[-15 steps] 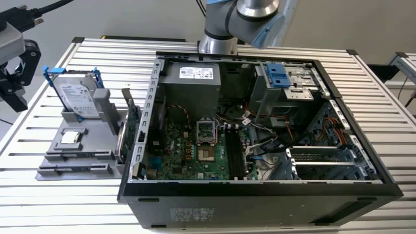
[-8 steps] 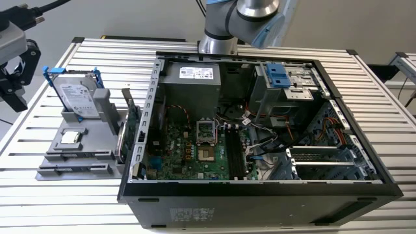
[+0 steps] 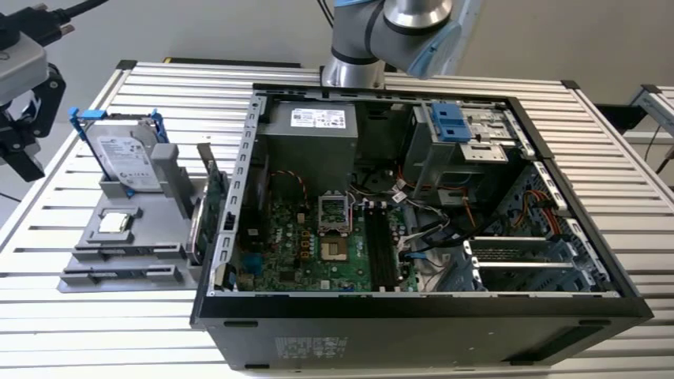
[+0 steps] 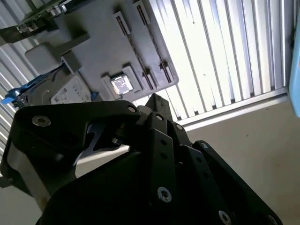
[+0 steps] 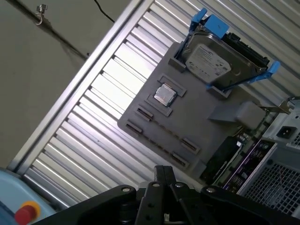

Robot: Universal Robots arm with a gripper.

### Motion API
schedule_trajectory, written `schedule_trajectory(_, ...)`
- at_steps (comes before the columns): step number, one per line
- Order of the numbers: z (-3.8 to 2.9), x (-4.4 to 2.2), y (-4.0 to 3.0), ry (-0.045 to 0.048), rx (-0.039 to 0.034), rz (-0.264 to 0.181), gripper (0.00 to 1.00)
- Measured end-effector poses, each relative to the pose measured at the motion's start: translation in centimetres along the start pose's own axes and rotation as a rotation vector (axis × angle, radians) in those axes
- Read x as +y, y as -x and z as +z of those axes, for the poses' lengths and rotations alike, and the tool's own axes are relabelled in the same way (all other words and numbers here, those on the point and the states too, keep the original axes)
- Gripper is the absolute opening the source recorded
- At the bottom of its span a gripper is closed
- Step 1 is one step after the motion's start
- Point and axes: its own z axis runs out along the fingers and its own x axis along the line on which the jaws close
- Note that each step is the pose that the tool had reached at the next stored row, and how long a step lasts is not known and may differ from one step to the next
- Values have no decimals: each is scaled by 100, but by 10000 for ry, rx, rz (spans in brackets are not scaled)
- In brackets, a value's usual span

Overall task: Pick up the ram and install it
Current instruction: 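Pick up the ram and move it above insertion slot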

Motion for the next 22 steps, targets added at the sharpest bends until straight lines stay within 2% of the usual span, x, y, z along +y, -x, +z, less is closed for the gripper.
schedule_trajectory(22,0,0,0,27,71,-1445,0)
